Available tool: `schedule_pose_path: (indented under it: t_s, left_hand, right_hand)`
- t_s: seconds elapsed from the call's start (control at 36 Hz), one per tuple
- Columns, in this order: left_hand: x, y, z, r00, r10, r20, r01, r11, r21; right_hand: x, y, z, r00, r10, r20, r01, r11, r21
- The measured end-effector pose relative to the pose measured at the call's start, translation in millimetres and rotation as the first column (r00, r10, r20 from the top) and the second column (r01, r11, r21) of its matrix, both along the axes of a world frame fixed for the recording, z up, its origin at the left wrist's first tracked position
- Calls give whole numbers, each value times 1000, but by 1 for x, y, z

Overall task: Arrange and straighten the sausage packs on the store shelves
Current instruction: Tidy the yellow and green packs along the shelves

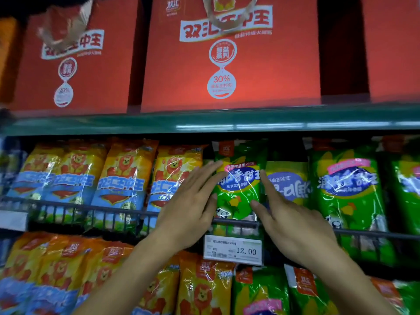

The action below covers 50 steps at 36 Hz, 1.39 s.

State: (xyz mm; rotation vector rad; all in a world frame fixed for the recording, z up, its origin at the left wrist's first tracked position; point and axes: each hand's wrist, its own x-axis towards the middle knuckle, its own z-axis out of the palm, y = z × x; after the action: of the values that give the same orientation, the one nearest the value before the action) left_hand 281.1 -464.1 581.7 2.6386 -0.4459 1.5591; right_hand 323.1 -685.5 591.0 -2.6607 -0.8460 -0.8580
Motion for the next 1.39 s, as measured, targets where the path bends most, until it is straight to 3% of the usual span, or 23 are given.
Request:
schedule_pose_path:
  t_s: [0.14, 0.31, 0.53, 0.86, 1.03, 1.08, 1.25, 1.39]
  left_hand:
    - [-3, -1, 1, 997, 62, -45, -58, 995, 84]
    - [-3, -6, -1, 979, 195, -59, -190, 979, 75]
    - [-1, -4, -2, 979, 190, -79, -183, 979, 93]
    - [1, -3, -1, 994, 82, -77, -81, 996, 21]
    - [-13, -8, -10, 987, -156, 32, 159, 954, -255]
    - [-18, -14, -15, 980, -184, 76, 199, 935, -294]
    - [-20, -81, -9, 971, -200, 129, 220, 961, -168]
    - [5, -148, 12, 952, -293, 88, 306, 913, -271]
  right_hand:
    - [4, -2, -10, 977, 63, 203, -66, 998, 13]
    - [3, -2, -11, 976, 98, 193, -98, 995, -12]
    - [2, -3, -9, 975, 127, 184, -139, 989, 54]
    - [-2, -4, -11, 970, 134, 202, -160, 980, 121]
    - [-13, -44, -11, 920, 336, 202, -381, 887, 262]
    - [-11, -69, -11, 909, 329, 258, -398, 867, 299]
    - [5, -146, -2, 915, 155, 372, -300, 878, 373]
    - [17, -179, 5, 967, 125, 223, -198, 918, 343]
